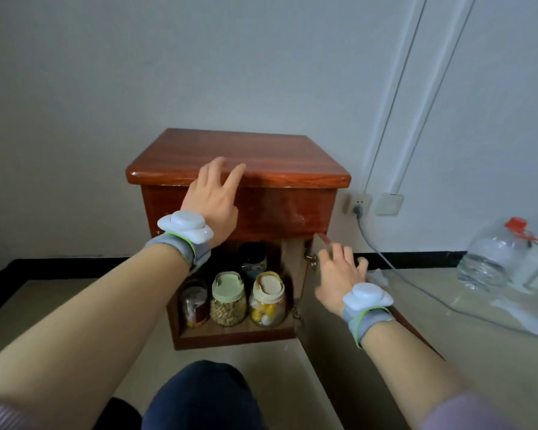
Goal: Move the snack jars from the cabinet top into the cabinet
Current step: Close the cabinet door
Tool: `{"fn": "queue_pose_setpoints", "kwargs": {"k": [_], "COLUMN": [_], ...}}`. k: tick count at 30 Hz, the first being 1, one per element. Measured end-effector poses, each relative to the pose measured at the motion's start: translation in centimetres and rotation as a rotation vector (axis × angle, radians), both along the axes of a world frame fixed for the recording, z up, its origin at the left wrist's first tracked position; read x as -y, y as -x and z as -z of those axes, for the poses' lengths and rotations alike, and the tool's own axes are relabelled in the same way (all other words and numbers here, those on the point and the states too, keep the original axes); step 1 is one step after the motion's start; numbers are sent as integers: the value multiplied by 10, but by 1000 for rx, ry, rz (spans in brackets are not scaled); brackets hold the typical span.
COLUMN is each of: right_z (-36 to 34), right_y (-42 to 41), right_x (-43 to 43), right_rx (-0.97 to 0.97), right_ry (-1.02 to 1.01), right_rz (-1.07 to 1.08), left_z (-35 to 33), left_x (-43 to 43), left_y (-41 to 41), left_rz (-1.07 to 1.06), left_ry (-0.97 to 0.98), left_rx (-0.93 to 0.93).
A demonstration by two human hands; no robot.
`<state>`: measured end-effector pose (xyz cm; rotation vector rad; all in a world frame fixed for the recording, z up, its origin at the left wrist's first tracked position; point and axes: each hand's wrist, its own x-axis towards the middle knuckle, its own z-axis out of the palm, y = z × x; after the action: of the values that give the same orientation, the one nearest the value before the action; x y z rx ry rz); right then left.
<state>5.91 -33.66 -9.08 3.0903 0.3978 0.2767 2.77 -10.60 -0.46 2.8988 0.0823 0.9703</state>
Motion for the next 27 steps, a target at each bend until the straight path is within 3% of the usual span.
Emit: {"fn": "queue_pose_setpoints", "kwargs": {"k": [4,10,15,19,24,27], "right_z": [-10,-14,-17,-21,-20,-16], "right_y": [9,-8,-4,2,8,11], "right_x": [18,34,43,24,-3,-14], "right_rx": [-176,-264,-297,-346,-541,-570], "right_ry": [66,98,142,6,-372,-474], "right_rz": [153,96,64,-13,35,25], "left_z": [-4,10,11,16,20,22], "left_x": [-30,-59,-61,-61,-62,-62], "left_y": [-3,-3,0,-1,-3,-3], "left_rz": [-144,-192,-149,-135,-130,-115], "left_ry": [87,102,98,110,93,100], "left_rx": [-112,-215,-170,-145,-112,-77]}}
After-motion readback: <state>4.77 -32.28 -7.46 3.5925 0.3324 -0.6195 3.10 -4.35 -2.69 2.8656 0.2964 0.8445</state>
